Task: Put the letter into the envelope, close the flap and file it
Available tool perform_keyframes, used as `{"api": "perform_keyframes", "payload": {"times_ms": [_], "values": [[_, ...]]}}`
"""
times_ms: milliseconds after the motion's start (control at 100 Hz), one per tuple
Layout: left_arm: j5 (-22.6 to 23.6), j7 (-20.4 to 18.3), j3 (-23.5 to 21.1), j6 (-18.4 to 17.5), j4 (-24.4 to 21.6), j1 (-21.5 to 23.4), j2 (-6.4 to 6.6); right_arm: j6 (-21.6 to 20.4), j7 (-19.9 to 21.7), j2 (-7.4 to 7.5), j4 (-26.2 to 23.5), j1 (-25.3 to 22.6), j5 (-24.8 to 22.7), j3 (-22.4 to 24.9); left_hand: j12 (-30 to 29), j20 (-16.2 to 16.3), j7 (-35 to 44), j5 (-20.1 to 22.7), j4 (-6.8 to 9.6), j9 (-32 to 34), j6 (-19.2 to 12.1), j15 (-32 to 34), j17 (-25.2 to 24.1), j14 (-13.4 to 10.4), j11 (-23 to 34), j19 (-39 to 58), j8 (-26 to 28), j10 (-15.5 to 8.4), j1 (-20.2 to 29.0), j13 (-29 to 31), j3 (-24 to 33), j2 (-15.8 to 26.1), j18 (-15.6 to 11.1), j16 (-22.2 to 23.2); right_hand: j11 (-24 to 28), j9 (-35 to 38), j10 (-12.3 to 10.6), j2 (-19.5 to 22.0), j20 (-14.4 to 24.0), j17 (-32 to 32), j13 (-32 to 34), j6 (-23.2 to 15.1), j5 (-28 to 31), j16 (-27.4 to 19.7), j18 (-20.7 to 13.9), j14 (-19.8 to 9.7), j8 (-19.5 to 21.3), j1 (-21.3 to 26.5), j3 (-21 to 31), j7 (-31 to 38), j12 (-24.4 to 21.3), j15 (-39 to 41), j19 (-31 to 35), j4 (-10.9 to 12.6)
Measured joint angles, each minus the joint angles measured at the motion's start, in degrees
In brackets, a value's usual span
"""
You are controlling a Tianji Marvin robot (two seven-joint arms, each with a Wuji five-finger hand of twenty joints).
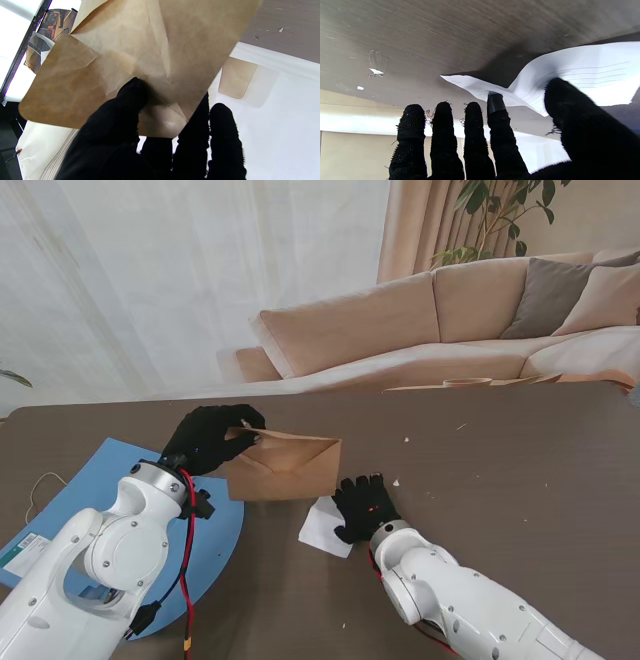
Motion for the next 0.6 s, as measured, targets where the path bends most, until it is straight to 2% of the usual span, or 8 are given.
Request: {"api": "perform_keyframes", "payload": {"times_ms": [40, 90, 140, 230, 330, 440, 600], "values": [[0.0, 0.0, 0.0, 0.0, 0.0, 0.0, 0.0, -0.3, -1.2, -0.15, 0.7, 0.0, 0.3, 0.0, 0.0, 0.0, 0.0, 0.0, 0.0, 0.0, 0.0, 0.0, 0.0, 0.0, 0.0, 0.0, 0.0, 0.0, 0.0, 0.0, 0.0, 0.0, 0.0, 0.0, 0.4, 1.0, -0.1, -0.5, 0.0, 0.6, 1.0, -1.0, 1.6, 0.0, 0.0, 0.0, 0.3, 0.5, 2.3, 2.1, 0.3, 0.1, 0.7, 0.0], [0.1, 0.0, 0.0, 0.0, 0.0, 0.0, 0.0, -0.8, -2.1, -0.32, 1.2, 0.0, 0.7, 0.2, 0.0, 0.0, 0.0, 0.0, 0.0, 0.0, 0.0, 0.0, 0.0, 0.0, 0.0, 0.0, 0.0, 0.0, 0.0, 0.0, 0.0, 0.0, 0.0, 0.0, 0.4, 3.7, -0.7, -1.8, 0.0, 1.2, 1.9, -4.3, 4.2, 0.0, 0.0, 0.0, -3.0, 2.9, 5.3, 6.1, 0.5, 0.8, 0.8, -0.8], [0.1, 0.0, 0.0, 0.0, 0.0, 0.0, 0.01, -1.4, -2.5, -0.45, 1.4, -0.1, 1.0, 0.5, 0.0, 0.0, 0.0, 0.0, 0.0, 0.0, 0.0, 0.0, 0.0, 0.0, 0.0, 0.0, 0.0, 0.0, 0.0, 0.0, 0.0, 0.0, 0.0, 0.0, 0.4, 4.6, -1.0, -3.3, 0.0, 1.7, 3.3, -5.8, 5.4, 0.0, 0.0, -0.1, -6.6, 4.9, 6.9, 9.8, 0.6, 1.2, 1.4, -2.0], [0.2, 0.0, 0.0, 0.0, 0.0, 0.0, 0.01, -2.0, -3.3, -0.63, 1.7, -0.2, 1.1, 1.1, 0.0, 0.0, 0.0, 0.0, 0.0, 0.0, 0.0, 0.0, 0.0, 0.0, 0.0, 0.0, 0.0, 0.0, 0.0, 0.0, 0.0, 0.0, 0.0, 0.0, 0.4, 7.5, -1.7, -5.5, 0.0, 2.3, 5.1, -9.3, 6.9, 0.0, 0.0, -0.3, -11.6, 8.6, 7.6, 15.1, 0.6, 1.5, 2.0, -2.7], [0.3, 0.1, 0.0, 0.0, 0.0, 0.0, 0.01, -2.3, -5.2, -0.84, 2.1, -1.0, 1.1, 2.1, 0.0, 0.0, 0.0, 0.0, 0.0, 0.0, 0.0, 0.0, 0.0, 0.0, 0.0, 0.0, 0.0, 0.0, 0.0, 0.0, 0.0, 0.0, 0.0, 0.0, 0.9, 10.3, -1.9, -5.2, 0.0, 3.5, 7.2, -11.2, 10.6, 0.5, 0.0, -0.6, -13.4, 10.0, 8.0, 16.0, 0.6, 2.6, 2.8, -2.9], [0.3, 0.1, 0.0, 0.0, 0.0, 0.1, 0.01, -2.9, -6.8, -1.17, 1.9, -2.5, 1.5, 4.3, 0.0, 0.0, 0.0, 0.0, 0.0, 0.0, 0.0, 0.0, 0.0, 0.0, 0.0, 0.0, 0.0, 0.0, 0.0, 0.0, 0.0, 0.0, 0.0, 0.0, -0.1, 13.8, -2.2, -4.1, 0.0, 4.7, 9.5, -15.1, 15.5, 0.6, 0.1, -0.6, -15.3, 10.7, 8.2, 17.3, 0.5, 3.8, 3.4, -2.9], [0.4, 0.0, 0.0, 0.0, -0.1, 0.1, 0.01, -4.0, -6.9, -1.17, -1.2, -5.7, 1.4, 8.0, 0.0, 0.0, 0.0, 0.0, 0.0, 0.0, 0.0, 0.0, 0.0, 0.0, 0.0, 0.0, 0.0, 0.0, 0.0, 0.0, 0.0, 0.0, 0.0, 0.0, -1.9, 17.7, -2.6, -2.4, -0.1, 6.7, 12.5, -15.1, 17.6, 0.6, 0.7, -0.7, -16.9, 10.7, 8.2, 17.9, -0.7, 3.7, 4.1, -2.9]]}}
